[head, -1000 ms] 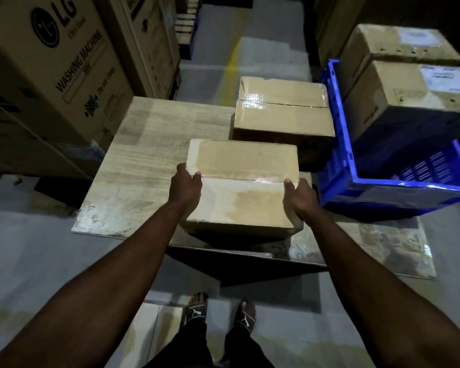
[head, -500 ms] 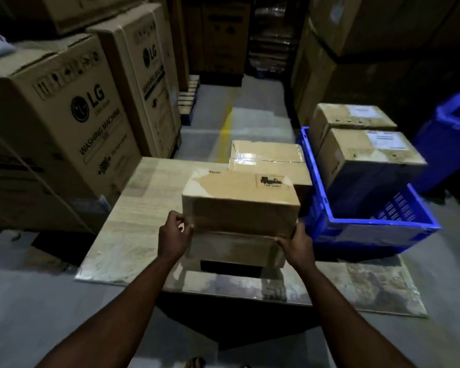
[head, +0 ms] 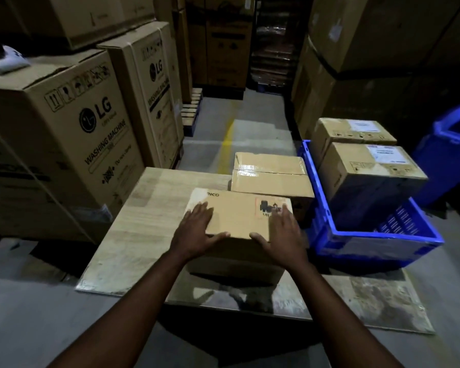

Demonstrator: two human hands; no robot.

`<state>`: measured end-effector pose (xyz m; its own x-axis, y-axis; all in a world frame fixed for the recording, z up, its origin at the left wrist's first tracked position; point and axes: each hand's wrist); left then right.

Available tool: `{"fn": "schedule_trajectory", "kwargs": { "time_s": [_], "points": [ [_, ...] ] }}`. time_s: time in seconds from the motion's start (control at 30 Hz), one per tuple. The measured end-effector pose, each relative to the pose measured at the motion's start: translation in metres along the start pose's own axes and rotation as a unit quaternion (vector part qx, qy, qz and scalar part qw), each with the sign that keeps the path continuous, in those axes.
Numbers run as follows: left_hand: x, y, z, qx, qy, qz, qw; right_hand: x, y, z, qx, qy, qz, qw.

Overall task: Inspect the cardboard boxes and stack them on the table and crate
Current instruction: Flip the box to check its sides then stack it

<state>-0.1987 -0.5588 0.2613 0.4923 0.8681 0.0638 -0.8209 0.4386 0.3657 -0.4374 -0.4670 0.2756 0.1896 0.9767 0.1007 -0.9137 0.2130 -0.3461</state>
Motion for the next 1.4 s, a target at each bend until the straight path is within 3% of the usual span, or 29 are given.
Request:
{"fn": "schedule_trajectory", "kwargs": {
  "time_s": [0.17, 0.33, 0.5, 0.6, 0.7, 1.0, 1.1, 1.2, 1.27, 1.4],
  "points": [
    [-0.011, 0.010, -0.010, -0.039, -0.042, 0.011, 0.998, -0.025, -0.021, -0.009, 0.013, -0.062, 0.025, 0.998],
    [-0.018, 0.011, -0.015, -0.110, -0.076, 0.027, 0.991, -0.034, -0.023, -0.030, 0.068, -0.039, 0.027, 0.997],
    [-0.027, 0.014, -0.012, -0.111, -0.097, 0.018, 0.989, -0.036, -0.023, -0.031, 0.075, -0.051, 0.015, 0.996],
    [-0.038, 0.020, -0.011, -0.094, -0.094, -0.019, 0.991, -0.043, -0.023, -0.025, 0.063, -0.080, 0.029, 0.994],
    [-0.040, 0.031, -0.019, -0.102, -0.091, -0.047, 0.990, -0.046, -0.012, -0.015, 0.054, -0.054, 0.004, 0.997],
    [-0.043, 0.028, -0.021, -0.106, -0.080, -0.056, 0.990, -0.043, 0.002, -0.014, 0.059, -0.036, -0.014, 0.998],
    [-0.041, 0.012, -0.012, -0.077, -0.044, 0.010, 0.996, -0.043, 0.007, -0.011, -0.008, -0.017, -0.025, 1.000],
    [-0.032, -0.017, -0.002, -0.015, 0.003, 0.116, 0.993, -0.042, 0.017, -0.012, -0.139, 0.041, -0.105, 0.984],
    [-0.027, -0.028, 0.001, 0.042, -0.017, 0.109, 0.993, -0.039, 0.020, -0.012, -0.219, 0.059, -0.151, 0.962],
    [-0.022, -0.027, 0.002, 0.105, -0.032, 0.085, 0.990, -0.036, 0.015, -0.005, -0.245, 0.056, -0.170, 0.953]
  ]
}}
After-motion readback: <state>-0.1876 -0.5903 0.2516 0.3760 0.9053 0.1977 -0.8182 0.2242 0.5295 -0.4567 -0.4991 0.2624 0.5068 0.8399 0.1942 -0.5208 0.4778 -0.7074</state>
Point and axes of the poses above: each hand's wrist, its own x-axis away from the middle knuckle, its own z-axis out of the back of the hand, y = z × x, and after that the axes turned 9 degrees about -y, right-handed
